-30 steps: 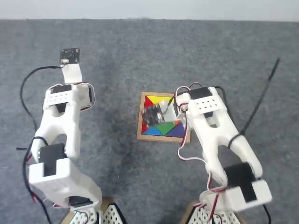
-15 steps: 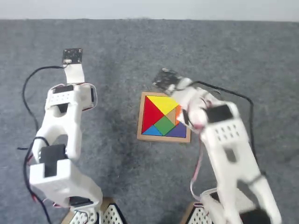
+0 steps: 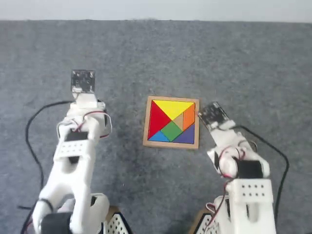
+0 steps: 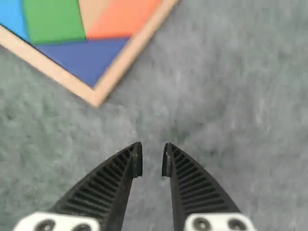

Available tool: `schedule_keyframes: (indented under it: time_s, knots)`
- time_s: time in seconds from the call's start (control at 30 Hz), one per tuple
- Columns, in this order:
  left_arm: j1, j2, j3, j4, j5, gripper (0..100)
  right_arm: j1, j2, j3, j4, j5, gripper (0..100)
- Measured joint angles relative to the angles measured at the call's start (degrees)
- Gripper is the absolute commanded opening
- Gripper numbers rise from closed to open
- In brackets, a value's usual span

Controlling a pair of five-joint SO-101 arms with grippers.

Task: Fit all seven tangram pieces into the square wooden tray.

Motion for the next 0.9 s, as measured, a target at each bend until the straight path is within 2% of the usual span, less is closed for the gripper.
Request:
schedule_keyframes:
  time_s: [0.17,0.37,0.6,0.73,0.9]
  knots:
    - [0.79,-3.25,2.64,-0.88,0.00,1,6.95,-9.85,8.44,0.00,0.00,8.0]
    - [0.70,-7.30,5.71,-0.88,0.00,1,11.25,-21.01,15.12,3.96,0.00,8.0]
    - [0.88,-18.73,13.54,-0.88,0.00,2,11.78,-36.48,22.77,8.18,0.00,8.0]
    - [1.23,-26.02,18.11,-0.88,0.00,2,12.13,-36.13,22.77,10.46,0.00,7.8]
    - [4.92,-33.49,24.70,-0.88,0.00,2,11.87,-35.60,22.77,11.96,0.00,7.7]
